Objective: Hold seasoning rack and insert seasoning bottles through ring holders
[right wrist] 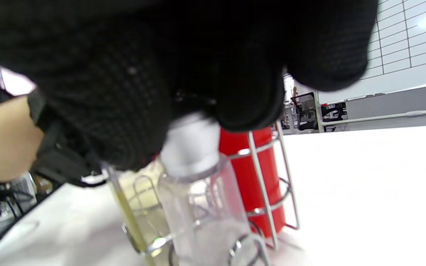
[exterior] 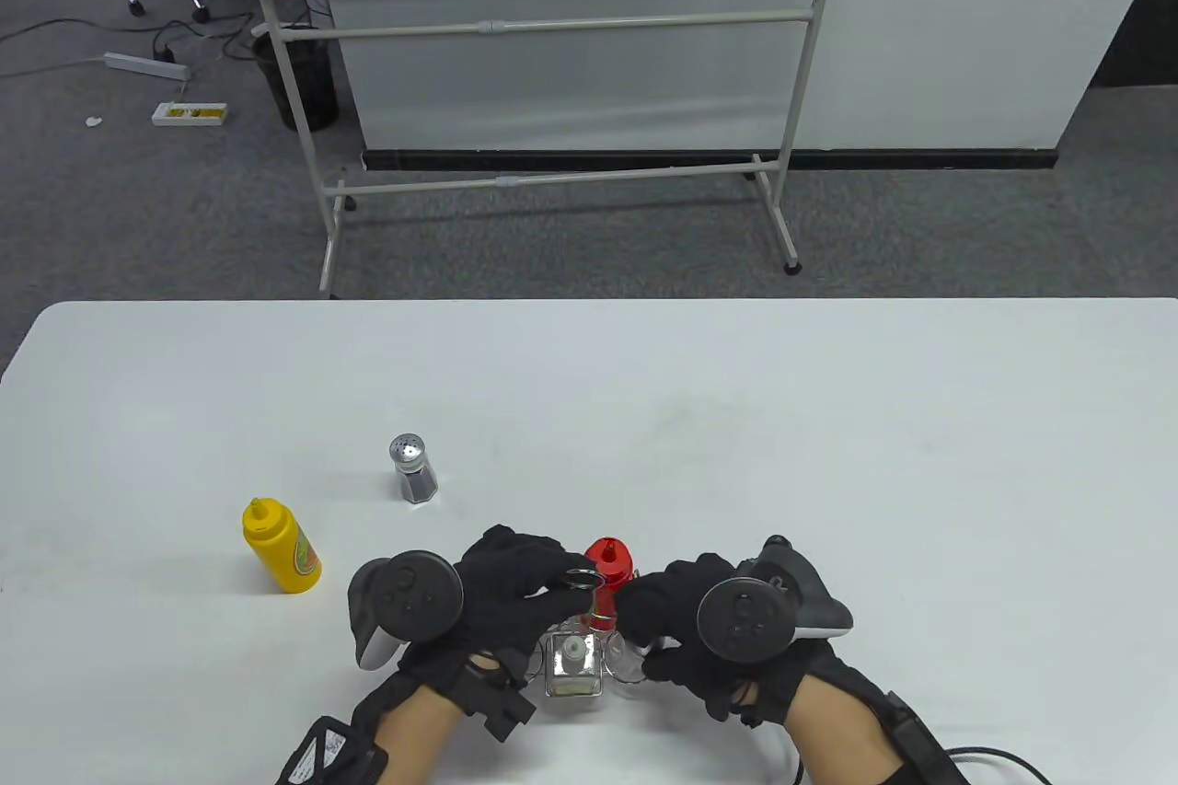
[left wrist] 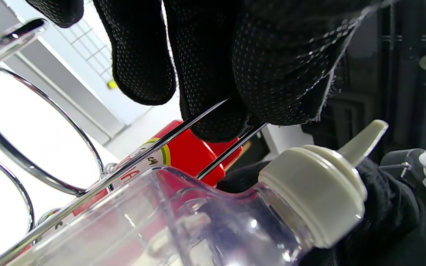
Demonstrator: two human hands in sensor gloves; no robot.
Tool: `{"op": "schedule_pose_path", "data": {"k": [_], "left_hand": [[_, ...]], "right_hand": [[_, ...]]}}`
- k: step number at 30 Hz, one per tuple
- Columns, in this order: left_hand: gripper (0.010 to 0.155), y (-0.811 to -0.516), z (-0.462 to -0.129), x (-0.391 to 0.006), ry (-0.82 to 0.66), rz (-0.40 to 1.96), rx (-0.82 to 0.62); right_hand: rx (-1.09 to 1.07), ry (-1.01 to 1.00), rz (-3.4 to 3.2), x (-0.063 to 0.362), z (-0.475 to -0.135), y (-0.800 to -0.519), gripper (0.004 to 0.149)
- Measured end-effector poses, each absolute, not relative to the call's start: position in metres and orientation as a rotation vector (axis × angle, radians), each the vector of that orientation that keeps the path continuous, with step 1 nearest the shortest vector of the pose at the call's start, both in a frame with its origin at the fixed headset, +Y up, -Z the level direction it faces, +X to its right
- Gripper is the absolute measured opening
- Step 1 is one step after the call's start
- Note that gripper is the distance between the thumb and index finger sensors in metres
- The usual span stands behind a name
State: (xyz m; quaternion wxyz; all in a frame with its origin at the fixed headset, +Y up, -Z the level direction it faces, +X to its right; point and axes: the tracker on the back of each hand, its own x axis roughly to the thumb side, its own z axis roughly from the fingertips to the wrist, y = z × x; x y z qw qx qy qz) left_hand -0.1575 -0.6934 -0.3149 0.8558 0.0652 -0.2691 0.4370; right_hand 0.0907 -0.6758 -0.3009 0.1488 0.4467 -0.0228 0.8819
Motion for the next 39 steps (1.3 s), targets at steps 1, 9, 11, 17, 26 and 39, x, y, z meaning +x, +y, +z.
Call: {"op": "schedule_pose_path", "data": {"k": [1,9,11,17,26,39], "left_hand": [[0.040,-0.693,-0.315,-0.158,-0.565,0.925,0.136],[0.040,-0.693,-0.315,-0.158,-0.569,0.916,0.134],[0.040,-0.693,-0.315,-0.158,-0.568,0.912,0.135],[0.040,-0.693,-0.315,-0.159,-0.563,0.919,0.141],[0.040,-0.689,-0.311,-0.157,-0.563,0.950,0.171],[0.040,-0.687,-0.307,-0.152,-0.591,0.935,0.183]], "right_hand": [[1.296,-0.063,2.555,0.089,-0.300,-0.677,0.054],[1.330,-0.088,2.662,0.075,-0.291,-0.680,0.052],[1.340,-0.109,2.711,0.070,-0.288,-0.680,0.051],[1.366,-0.158,2.748,0.064,-0.276,-0.668,0.049],[0.658,-0.598,2.627,0.080,-0.251,-0.633,0.047],[0.604,-0.726,2.513,0.068,-0.245,-0.651,0.063]]}}
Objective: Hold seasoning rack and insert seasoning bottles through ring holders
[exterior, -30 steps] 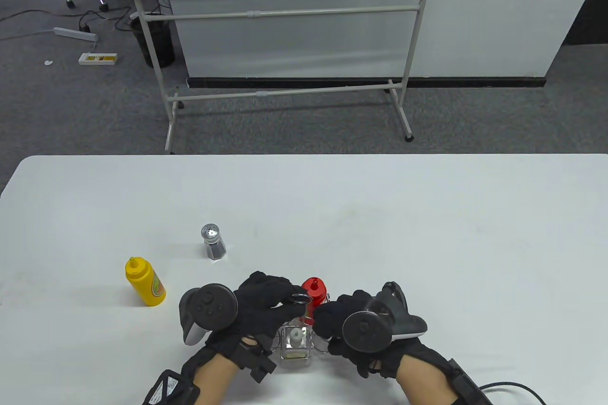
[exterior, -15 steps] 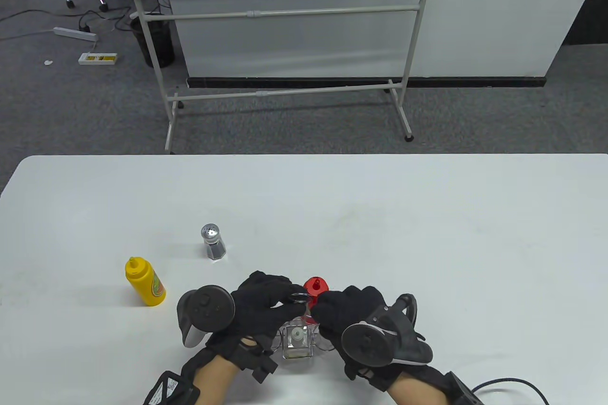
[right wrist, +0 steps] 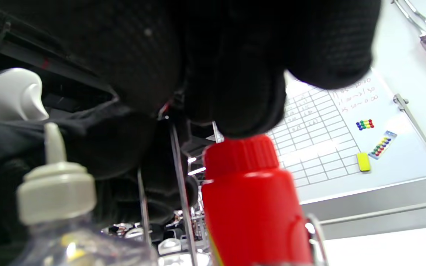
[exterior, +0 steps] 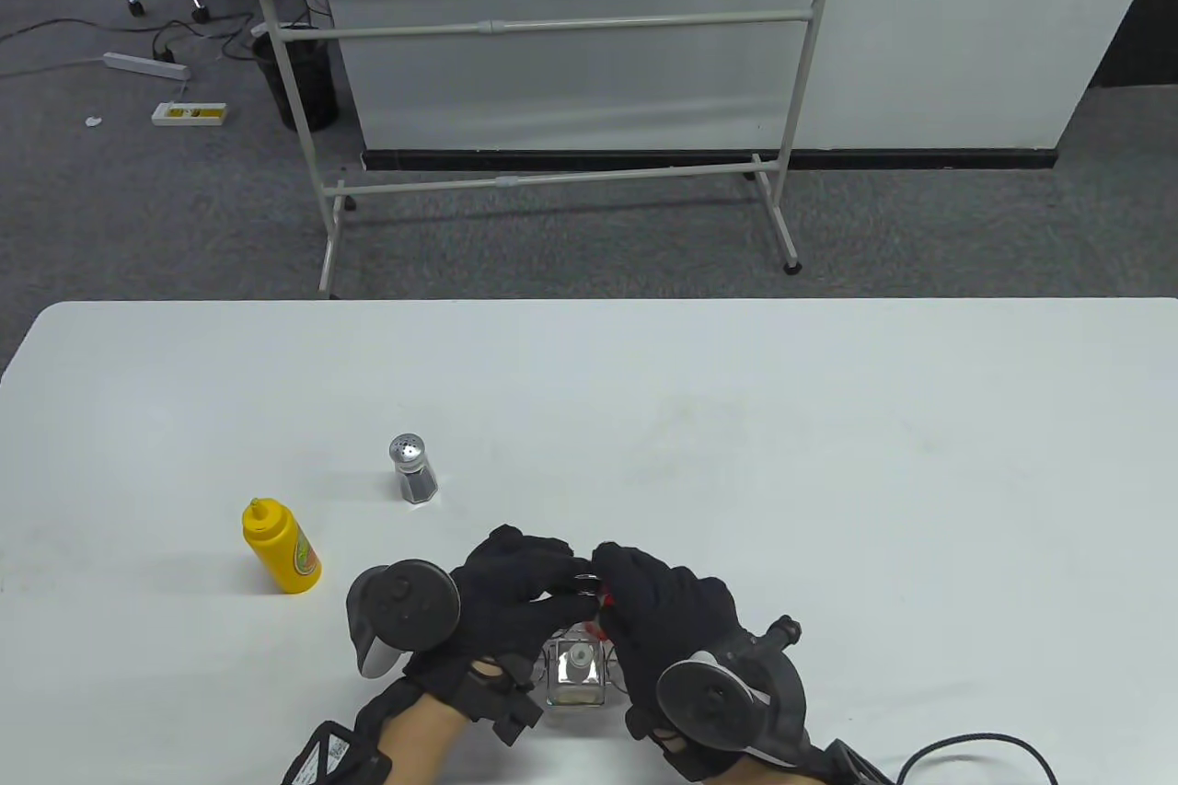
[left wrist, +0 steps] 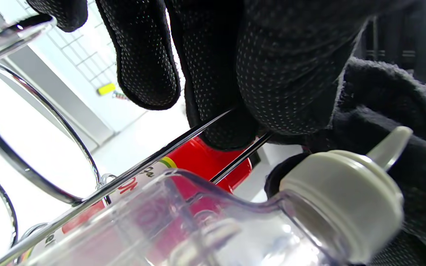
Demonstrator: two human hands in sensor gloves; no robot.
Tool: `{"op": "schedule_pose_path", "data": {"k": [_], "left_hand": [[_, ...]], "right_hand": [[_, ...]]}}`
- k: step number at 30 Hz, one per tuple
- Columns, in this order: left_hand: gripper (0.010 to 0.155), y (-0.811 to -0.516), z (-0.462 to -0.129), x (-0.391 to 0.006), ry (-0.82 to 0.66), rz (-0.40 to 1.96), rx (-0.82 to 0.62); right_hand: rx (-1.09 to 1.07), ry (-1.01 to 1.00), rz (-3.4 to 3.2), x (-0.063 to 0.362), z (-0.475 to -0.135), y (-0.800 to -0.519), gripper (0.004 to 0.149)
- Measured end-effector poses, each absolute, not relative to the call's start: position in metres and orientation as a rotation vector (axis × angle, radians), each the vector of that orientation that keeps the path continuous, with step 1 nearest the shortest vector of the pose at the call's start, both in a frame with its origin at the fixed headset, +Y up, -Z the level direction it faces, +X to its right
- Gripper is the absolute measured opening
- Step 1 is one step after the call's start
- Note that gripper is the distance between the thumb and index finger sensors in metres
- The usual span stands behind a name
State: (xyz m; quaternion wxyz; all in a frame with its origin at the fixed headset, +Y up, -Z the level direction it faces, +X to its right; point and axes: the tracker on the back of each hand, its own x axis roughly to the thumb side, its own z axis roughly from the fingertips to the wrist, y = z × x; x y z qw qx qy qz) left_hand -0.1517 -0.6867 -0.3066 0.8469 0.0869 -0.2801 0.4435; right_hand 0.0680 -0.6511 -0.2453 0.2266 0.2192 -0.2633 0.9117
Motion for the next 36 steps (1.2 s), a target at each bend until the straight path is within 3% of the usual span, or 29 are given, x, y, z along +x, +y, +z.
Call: {"op": "schedule_pose_path", "data": {"k": [6,21,24,32,36], "left_hand": [[0.040,-0.688,-0.306,-0.149,-0.596,0.941,0.175],[0.041,-0.696,-0.308,-0.140,-0.582,1.018,0.109],[0.041,-0.695,-0.310,-0.139,-0.591,1.031,0.067],[0.043,-0.693,-0.305,-0.137,-0.602,1.033,0.114],[0.051,-0.688,-0.300,-0.136,-0.629,0.963,0.144]], "right_hand": [[0.643,-0.935,2.564,0.067,-0.241,-0.650,0.060],[0.611,-0.966,2.513,0.066,-0.236,-0.649,0.053],[0.660,-1.127,2.524,0.061,-0.228,-0.648,0.053],[0.622,-1.165,2.544,0.066,-0.234,-0.646,0.053],[0.577,-1.173,2.519,0.073,-0.235,-0.643,0.053]]}}
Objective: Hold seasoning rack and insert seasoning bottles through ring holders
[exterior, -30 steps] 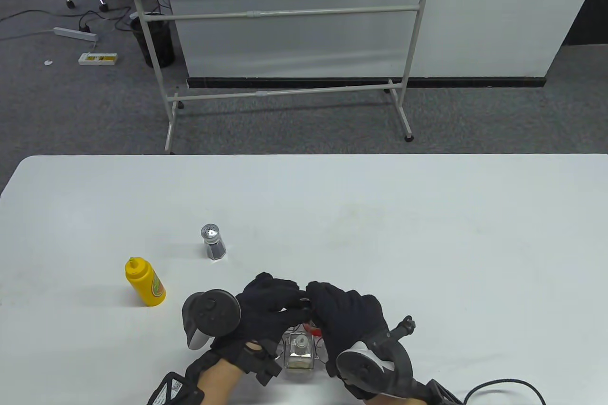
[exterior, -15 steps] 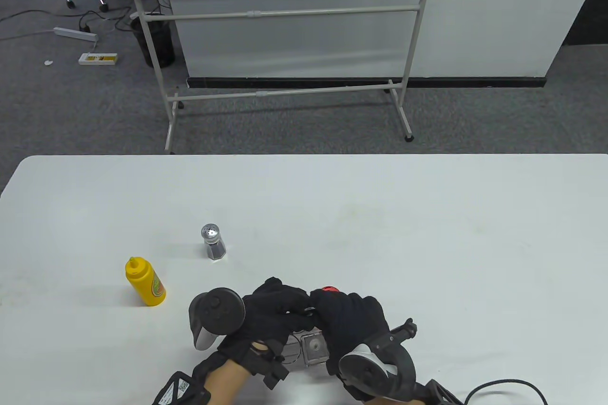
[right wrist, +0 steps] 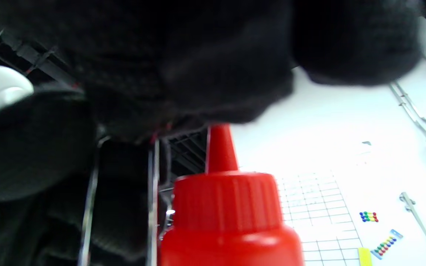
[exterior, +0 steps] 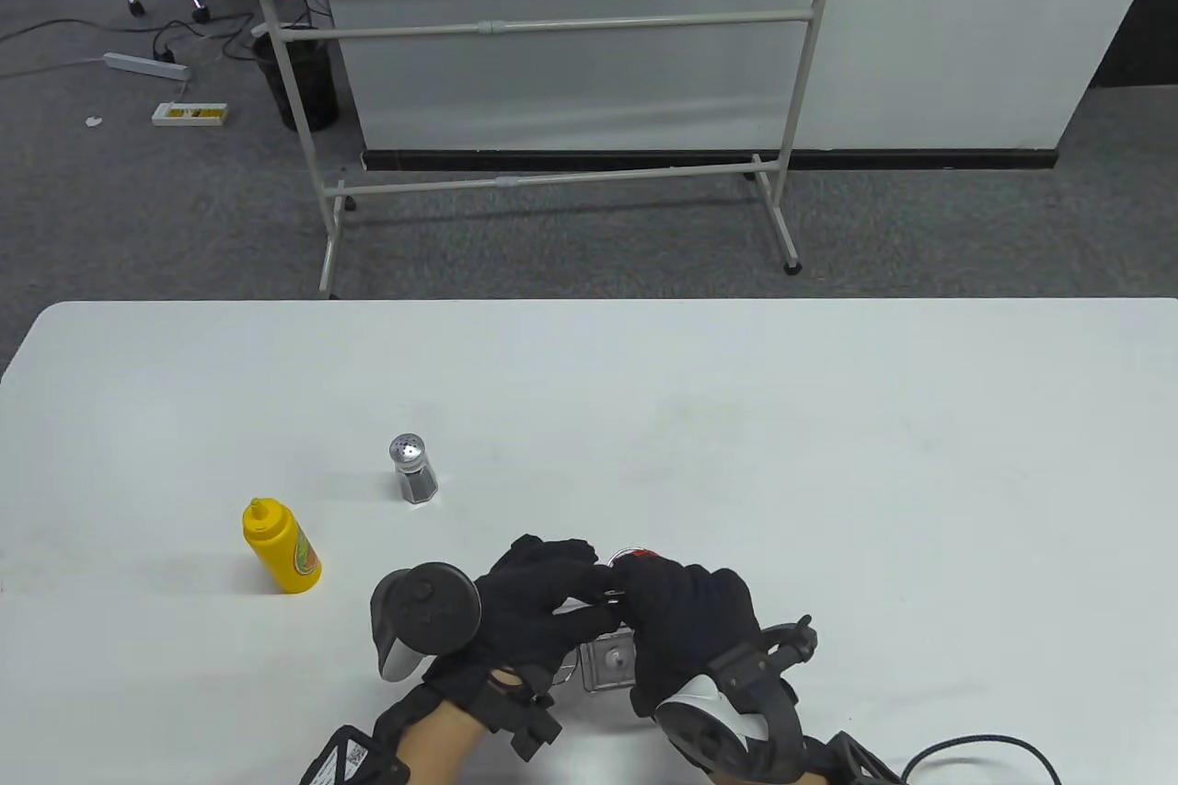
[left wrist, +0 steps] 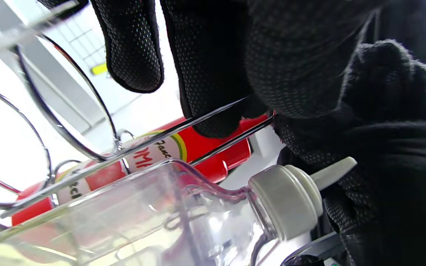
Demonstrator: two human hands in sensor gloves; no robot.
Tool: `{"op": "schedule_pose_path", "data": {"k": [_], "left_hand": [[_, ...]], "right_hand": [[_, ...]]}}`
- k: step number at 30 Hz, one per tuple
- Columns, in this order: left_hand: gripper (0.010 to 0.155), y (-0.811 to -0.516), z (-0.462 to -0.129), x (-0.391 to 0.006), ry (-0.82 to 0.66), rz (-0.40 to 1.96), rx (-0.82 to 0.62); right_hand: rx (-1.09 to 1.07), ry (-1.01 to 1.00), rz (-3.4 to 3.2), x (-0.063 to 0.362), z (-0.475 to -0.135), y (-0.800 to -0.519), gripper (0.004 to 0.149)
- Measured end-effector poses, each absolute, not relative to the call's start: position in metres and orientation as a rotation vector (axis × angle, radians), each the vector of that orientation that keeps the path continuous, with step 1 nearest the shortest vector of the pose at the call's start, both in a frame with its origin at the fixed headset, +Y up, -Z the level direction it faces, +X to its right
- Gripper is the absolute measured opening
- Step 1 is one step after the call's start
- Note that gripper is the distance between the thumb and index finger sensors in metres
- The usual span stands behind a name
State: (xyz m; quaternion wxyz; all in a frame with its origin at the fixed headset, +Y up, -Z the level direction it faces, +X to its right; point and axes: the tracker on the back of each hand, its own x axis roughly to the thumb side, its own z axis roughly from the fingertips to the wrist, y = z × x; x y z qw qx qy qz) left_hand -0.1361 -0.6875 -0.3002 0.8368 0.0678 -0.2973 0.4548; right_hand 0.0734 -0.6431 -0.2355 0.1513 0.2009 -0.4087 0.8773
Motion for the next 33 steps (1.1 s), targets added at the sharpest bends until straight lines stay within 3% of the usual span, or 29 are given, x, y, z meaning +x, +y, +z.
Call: {"op": "schedule_pose_path", "data": {"k": [4,10,13,18,23,28,33], "left_hand": [[0.065,-0.672,-0.295,-0.151,-0.569,0.943,0.255],[0.069,-0.646,-0.292,-0.208,-0.348,0.962,0.441],[0.077,-0.639,-0.292,-0.249,-0.138,0.887,0.523],[0.108,-0.657,-0.303,-0.312,0.294,0.674,0.531],[0.105,-0.693,-0.318,-0.341,0.472,0.791,0.365],[0.095,-0.704,-0.323,-0.345,0.554,0.715,0.279],[0.078,-0.707,-0.323,-0.348,0.596,0.685,0.326]], "right_hand": [[0.534,-1.191,2.502,0.081,-0.239,-0.641,0.054],[0.511,-1.182,2.513,0.087,-0.243,-0.641,0.054],[0.503,-1.167,2.517,0.089,-0.246,-0.642,0.054],[0.504,-1.140,2.519,0.090,-0.247,-0.642,0.054],[0.515,-1.134,2.521,0.090,-0.247,-0.642,0.053],[0.517,-1.126,2.519,0.090,-0.248,-0.643,0.053],[0.518,-1.122,2.523,0.090,-0.248,-0.643,0.053]]}}
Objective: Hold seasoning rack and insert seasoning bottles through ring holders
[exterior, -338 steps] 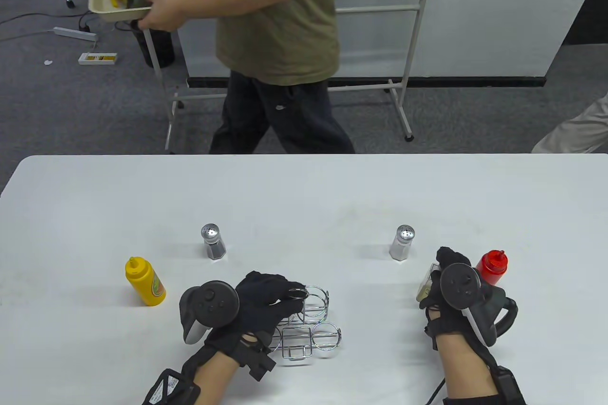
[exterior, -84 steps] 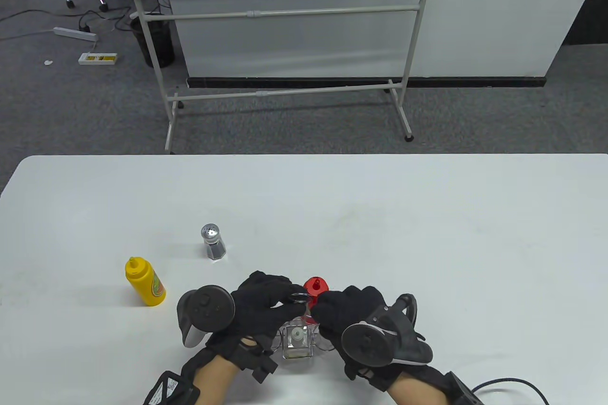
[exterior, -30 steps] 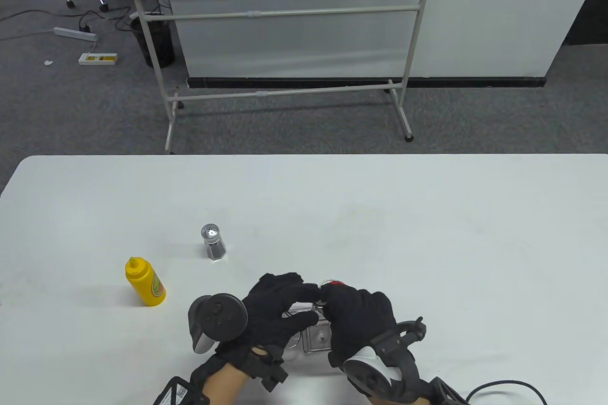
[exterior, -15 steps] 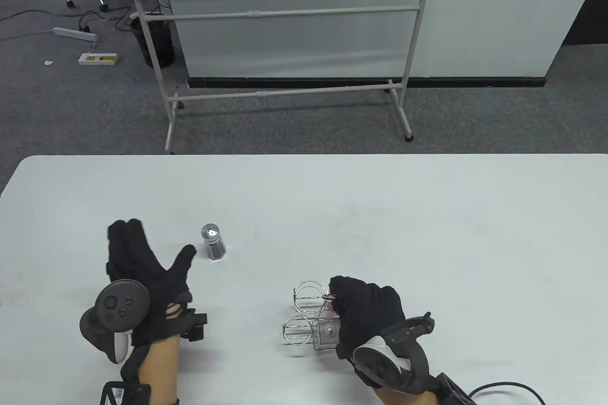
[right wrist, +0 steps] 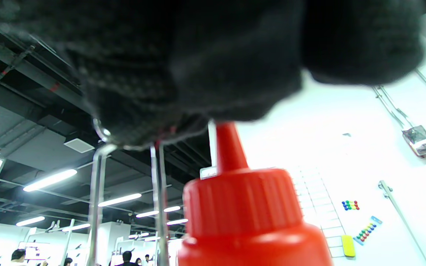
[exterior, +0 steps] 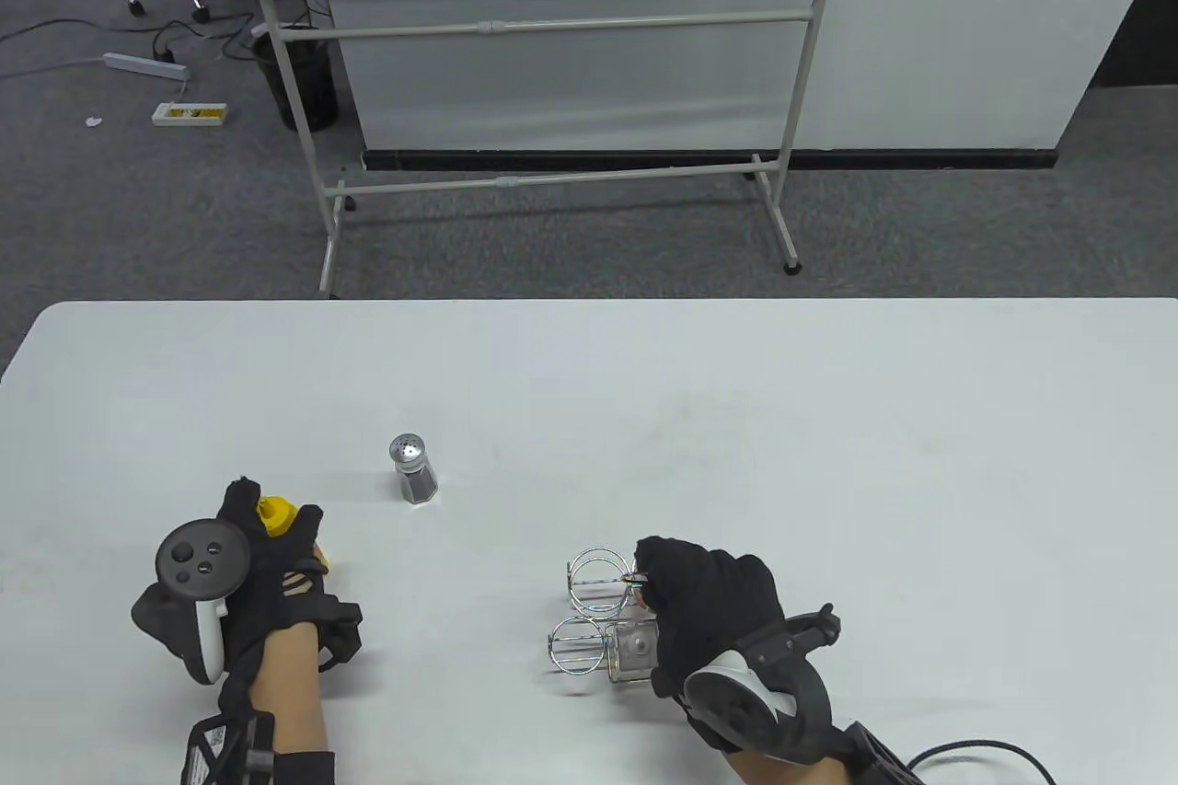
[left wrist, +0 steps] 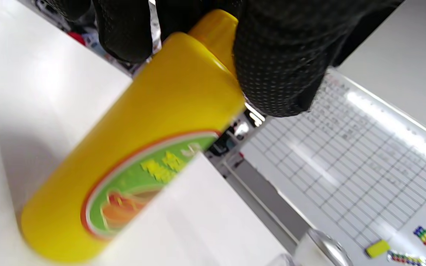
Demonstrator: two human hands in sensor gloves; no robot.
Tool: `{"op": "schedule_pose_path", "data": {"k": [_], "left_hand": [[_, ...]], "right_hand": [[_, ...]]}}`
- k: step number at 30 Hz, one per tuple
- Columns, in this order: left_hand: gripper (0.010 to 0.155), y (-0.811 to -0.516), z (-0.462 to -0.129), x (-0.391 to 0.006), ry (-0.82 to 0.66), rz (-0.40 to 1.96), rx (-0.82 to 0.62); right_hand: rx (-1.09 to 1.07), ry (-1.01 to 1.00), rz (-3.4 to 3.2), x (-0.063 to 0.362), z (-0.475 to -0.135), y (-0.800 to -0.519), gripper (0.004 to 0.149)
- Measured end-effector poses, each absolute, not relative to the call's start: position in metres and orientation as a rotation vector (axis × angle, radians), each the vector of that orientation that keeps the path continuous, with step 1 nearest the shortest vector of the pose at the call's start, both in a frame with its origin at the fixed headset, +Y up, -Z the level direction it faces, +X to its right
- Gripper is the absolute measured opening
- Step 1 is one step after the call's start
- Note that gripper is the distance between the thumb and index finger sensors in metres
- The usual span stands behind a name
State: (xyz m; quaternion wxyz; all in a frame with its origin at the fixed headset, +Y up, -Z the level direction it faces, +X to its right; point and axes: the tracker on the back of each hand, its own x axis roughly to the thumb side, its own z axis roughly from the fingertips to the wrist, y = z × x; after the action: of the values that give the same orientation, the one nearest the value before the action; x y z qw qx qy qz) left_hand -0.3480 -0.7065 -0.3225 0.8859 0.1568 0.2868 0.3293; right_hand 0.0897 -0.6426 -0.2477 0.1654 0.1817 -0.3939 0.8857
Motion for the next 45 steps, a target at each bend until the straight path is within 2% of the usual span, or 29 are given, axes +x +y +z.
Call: {"op": "schedule_pose_path", "data": {"k": [5,8,10,12,15,18,21,28,45], "left_hand": [[0.069,-0.701,-0.321,-0.345,0.563,0.628,0.373],[0.064,-0.689,-0.317,-0.337,0.496,0.601,0.438],[0.063,-0.672,-0.311,-0.325,0.398,0.605,0.518],[0.064,-0.651,-0.301,-0.305,0.234,0.624,0.596],[0.064,-0.629,-0.285,-0.266,-0.037,0.722,0.628],[0.064,-0.624,-0.278,-0.219,-0.313,0.911,0.554],[0.064,-0.631,-0.277,-0.187,-0.466,0.960,0.481],[0.064,-0.653,-0.280,-0.149,-0.598,0.836,0.418],[0.064,-0.675,-0.291,-0.131,-0.664,0.662,0.283]], "right_hand": [[0.522,-1.116,2.526,0.090,-0.248,-0.643,0.053],[0.523,-1.113,2.530,0.089,-0.249,-0.643,0.053],[0.524,-1.109,2.535,0.089,-0.249,-0.643,0.053],[0.524,-1.103,2.543,0.089,-0.249,-0.643,0.053],[0.526,-1.098,2.550,0.088,-0.249,-0.643,0.054],[0.532,-1.095,2.553,0.086,-0.249,-0.644,0.054],[0.546,-1.093,2.556,0.084,-0.248,-0.644,0.054],[0.555,-1.069,2.559,0.081,-0.244,-0.642,0.053],[0.556,-1.063,2.526,0.079,-0.239,-0.640,0.053]]}}
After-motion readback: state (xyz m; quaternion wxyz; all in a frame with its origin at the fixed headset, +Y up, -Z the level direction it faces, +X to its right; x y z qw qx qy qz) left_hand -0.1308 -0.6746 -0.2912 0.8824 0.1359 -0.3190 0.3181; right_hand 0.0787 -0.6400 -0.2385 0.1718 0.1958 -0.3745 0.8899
